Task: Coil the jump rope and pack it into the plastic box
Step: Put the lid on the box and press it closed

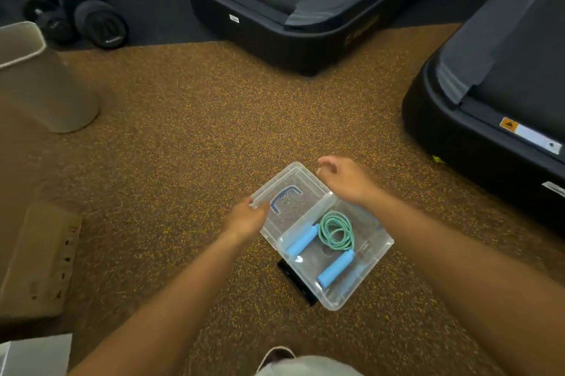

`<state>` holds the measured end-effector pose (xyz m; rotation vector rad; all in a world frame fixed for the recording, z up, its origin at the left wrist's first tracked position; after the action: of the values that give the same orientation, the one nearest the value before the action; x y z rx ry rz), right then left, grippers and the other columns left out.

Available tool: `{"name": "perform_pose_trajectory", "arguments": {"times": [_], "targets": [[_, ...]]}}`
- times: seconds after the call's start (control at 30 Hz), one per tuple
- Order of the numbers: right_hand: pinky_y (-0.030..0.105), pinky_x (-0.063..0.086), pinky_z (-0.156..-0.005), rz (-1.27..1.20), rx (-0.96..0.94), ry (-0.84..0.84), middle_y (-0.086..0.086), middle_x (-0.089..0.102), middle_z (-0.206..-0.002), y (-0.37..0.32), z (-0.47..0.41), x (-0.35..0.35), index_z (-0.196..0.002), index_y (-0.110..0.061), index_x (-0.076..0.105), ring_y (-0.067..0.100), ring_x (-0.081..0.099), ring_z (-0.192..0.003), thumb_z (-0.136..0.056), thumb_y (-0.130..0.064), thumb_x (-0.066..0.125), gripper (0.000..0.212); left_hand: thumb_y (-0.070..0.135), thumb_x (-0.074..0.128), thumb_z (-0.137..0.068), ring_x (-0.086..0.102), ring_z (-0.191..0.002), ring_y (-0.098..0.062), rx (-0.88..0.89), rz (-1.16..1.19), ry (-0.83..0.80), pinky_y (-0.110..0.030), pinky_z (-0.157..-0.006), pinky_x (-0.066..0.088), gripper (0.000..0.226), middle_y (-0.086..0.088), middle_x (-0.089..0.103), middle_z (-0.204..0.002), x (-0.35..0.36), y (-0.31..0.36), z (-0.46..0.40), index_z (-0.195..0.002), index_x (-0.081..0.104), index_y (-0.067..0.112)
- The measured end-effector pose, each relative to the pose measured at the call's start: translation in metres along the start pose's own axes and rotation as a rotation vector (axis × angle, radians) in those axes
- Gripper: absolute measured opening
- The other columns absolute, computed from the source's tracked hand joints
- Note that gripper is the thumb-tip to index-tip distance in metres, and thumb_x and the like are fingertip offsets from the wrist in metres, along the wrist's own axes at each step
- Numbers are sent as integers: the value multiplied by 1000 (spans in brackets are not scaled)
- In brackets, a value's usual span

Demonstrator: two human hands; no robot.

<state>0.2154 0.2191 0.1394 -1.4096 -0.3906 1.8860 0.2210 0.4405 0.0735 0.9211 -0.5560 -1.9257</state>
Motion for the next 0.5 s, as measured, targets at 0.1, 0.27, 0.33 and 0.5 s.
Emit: {"name": "perform_pose_trajectory", "arguments": {"times": [0.1, 0.27, 0.33, 0.5], "targets": [[37, 51, -94, 77, 10, -69, 12, 64, -137, 11, -31, 16, -149, -15, 52, 29, 65, -116, -106, -26, 53, 45, 50, 61, -93, 57, -122, -33, -95, 65, 10, -54, -99, 54, 69, -10, 47, -152, 6, -20, -26, -153, 39, 24], [40, 52, -101, 203, 20, -112, 13, 61, -147, 23, -82, 36, -154, -15, 47, 33, 66, -122, -105, -25, 55, 50, 31, 58, -102, 53, -108, -27, -240, 251, 4, -54, -102, 52, 44, -7, 57, -134, 15, -43, -59, -143, 47, 19], [36, 53, -93, 240, 33, -114, 14, 64, -143, 27, -99, 43, -153, -14, 47, 32, 69, -113, -104, -25, 55, 51, 31, 58, -102, 54, -115, -29, -266, 257, 15, -54, -102, 52, 47, -12, 53, -144, 16, -48, -68, -145, 43, 17], [34, 47, -84, 361, 91, -181, 18, 68, -130, 40, -129, 68, -134, -7, 62, 36, 65, -117, -103, -30, 56, 40, 29, 60, -101, 50, -130, -36, -296, 306, 23, -55, -103, 52, 68, -14, 42, -155, 22, -59, -88, -158, 25, 21]]}}
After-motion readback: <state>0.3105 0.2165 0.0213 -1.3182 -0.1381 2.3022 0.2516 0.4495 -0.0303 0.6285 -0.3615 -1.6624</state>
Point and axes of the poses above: each hand's wrist, its own z-axis away from the middle knuckle, its own x-axis out of the palm, y = z × x, the point moved 2 cm from there along -z, towards the middle knuckle
